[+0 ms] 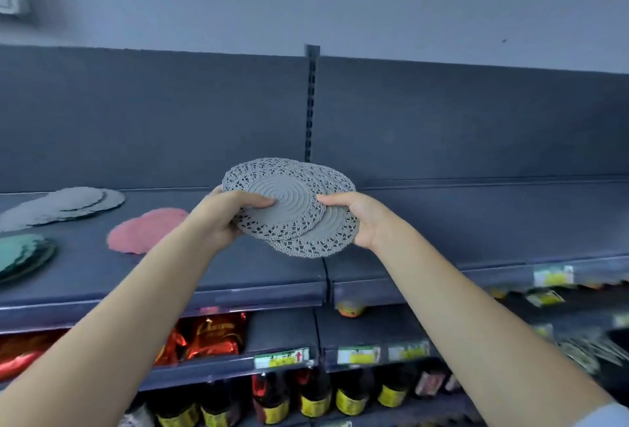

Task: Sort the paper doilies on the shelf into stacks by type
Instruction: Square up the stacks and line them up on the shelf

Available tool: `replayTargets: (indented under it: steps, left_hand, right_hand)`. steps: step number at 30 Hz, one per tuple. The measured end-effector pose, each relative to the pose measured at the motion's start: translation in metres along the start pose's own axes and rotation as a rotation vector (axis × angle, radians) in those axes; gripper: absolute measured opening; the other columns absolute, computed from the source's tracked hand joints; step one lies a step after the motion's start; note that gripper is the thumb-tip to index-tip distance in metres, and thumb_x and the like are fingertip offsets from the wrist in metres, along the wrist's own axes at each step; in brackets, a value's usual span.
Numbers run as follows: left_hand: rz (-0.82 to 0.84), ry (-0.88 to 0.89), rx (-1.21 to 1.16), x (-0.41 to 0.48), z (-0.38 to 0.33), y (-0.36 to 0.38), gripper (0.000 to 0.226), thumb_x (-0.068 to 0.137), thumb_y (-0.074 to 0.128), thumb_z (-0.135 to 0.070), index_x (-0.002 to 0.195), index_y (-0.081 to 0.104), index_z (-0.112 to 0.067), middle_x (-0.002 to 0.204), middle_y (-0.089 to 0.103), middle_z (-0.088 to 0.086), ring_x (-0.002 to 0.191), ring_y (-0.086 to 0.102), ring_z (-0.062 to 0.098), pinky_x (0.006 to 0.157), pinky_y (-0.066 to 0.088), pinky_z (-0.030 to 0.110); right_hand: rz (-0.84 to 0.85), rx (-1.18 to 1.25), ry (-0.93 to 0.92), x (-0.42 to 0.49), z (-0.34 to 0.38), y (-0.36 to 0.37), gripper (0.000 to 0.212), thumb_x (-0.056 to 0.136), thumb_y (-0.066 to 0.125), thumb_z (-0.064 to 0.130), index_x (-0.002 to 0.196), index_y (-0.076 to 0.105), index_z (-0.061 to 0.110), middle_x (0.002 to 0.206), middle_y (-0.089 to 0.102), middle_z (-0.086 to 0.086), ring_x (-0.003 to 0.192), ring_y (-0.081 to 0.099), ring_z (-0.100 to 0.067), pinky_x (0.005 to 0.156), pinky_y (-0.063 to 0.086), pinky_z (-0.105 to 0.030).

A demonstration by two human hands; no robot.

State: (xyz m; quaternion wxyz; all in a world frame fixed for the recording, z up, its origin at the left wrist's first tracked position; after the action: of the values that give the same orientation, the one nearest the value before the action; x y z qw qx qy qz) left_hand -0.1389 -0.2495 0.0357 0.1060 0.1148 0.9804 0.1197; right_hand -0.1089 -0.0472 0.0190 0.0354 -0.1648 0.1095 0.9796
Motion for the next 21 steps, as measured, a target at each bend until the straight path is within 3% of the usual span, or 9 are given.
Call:
replayTargets:
  steps: [3,5,8,11,12,14,16,19,21]
  left_hand:
    - [0.095,-0.095,0.075,0.019,0.030,0.087,0.029,0.072,0.071,0.007,0.098,0.067,-0.004,0.084,0.075,0.007,0.065,0.072,0.017,0.056,0.059,0.027]
    - [0.151,-0.136,0.108,0.032,0.047,0.139,0.019,0.075,0.069,0.008,0.091,0.068,-0.003,0.084,0.074,0.008,0.062,0.072,0.017,0.055,0.059,0.025]
    - [0.227,-0.173,0.157,0.060,0.071,0.206,0.021,0.075,0.068,0.008,0.096,0.068,0.001,0.089,0.073,0.011,0.062,0.072,0.018,0.052,0.058,0.025]
    - [0.316,-0.206,0.225,0.097,0.097,0.260,0.036,0.075,0.068,0.008,0.110,0.065,0.007,0.105,0.070,0.018,0.070,0.072,0.021,0.056,0.059,0.028]
    - [0.334,-0.213,0.252,0.110,0.104,0.278,0.039,0.074,0.068,0.008,0.113,0.064,0.009,0.108,0.069,0.019,0.073,0.071,0.023,0.059,0.060,0.029]
    - [0.348,-0.225,0.300,0.137,0.117,0.311,0.041,0.073,0.069,0.008,0.114,0.062,0.010,0.104,0.069,0.019,0.075,0.069,0.024,0.064,0.061,0.030]
    - [0.382,-0.253,0.321,0.157,0.129,0.344,0.037,0.074,0.068,0.008,0.111,0.063,0.008,0.096,0.070,0.016,0.069,0.069,0.023,0.059,0.060,0.030]
    - [0.365,-0.271,0.352,0.178,0.144,0.385,0.017,0.076,0.059,0.016,0.081,0.061,0.000,0.075,0.061,0.011,0.062,0.059,0.023,0.050,0.050,0.025]
    - [0.320,-0.228,0.328,0.191,0.150,0.405,0.032,0.072,0.050,0.024,0.063,0.048,-0.007,0.063,0.048,0.009,0.058,0.048,0.023,0.052,0.041,0.025]
  right_hand:
    - [-0.144,0.015,-0.005,-0.030,0.005,-0.093,0.022,0.080,0.071,0.006,0.101,0.068,0.005,0.088,0.074,-0.012,0.080,0.071,-0.026,0.077,0.057,-0.039]
    - [-0.216,0.027,-0.007,-0.042,0.009,-0.149,0.021,0.079,0.073,0.005,0.099,0.069,0.007,0.088,0.075,-0.011,0.081,0.071,-0.025,0.073,0.058,-0.038]
    - [-0.317,0.053,0.009,-0.045,0.010,-0.225,0.041,0.069,0.081,0.009,0.107,0.068,0.008,0.106,0.071,-0.013,0.096,0.068,-0.029,0.089,0.054,-0.045]
    - [-0.381,0.059,0.037,-0.037,0.008,-0.289,0.073,0.045,0.093,0.018,0.112,0.066,0.011,0.123,0.063,-0.012,0.109,0.062,-0.030,0.097,0.048,-0.049]
    - [-0.406,0.059,0.053,-0.036,0.009,-0.307,0.069,0.047,0.092,0.017,0.111,0.066,0.010,0.121,0.064,-0.013,0.106,0.064,-0.030,0.092,0.052,-0.046]
    - [-0.435,0.074,0.066,-0.032,0.012,-0.341,0.038,0.068,0.080,0.008,0.104,0.068,0.006,0.109,0.069,-0.015,0.093,0.068,-0.029,0.079,0.056,-0.039]
    - [-0.451,0.086,0.084,-0.027,0.017,-0.371,0.025,0.076,0.073,0.003,0.100,0.068,0.005,0.103,0.071,-0.014,0.088,0.069,-0.028,0.081,0.055,-0.039]
    - [-0.491,0.016,0.091,-0.014,0.025,-0.414,0.038,0.068,0.080,0.004,0.103,0.066,0.006,0.106,0.070,-0.013,0.093,0.066,-0.028,0.094,0.049,-0.044]
    - [-0.544,-0.040,0.008,-0.006,0.033,-0.441,0.051,0.062,0.083,0.002,0.109,0.064,0.009,0.107,0.070,-0.010,0.098,0.065,-0.027,0.095,0.048,-0.045]
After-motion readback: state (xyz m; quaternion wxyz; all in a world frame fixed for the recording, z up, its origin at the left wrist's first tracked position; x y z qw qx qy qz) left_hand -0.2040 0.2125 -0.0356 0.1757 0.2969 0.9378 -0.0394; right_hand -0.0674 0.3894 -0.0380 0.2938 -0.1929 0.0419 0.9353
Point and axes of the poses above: each hand's wrist, its own x-axis towards the middle knuckle, its own y-axis out of the palm, z = x × y, the point moved 4 cm from there along x, towards the middle knuckle
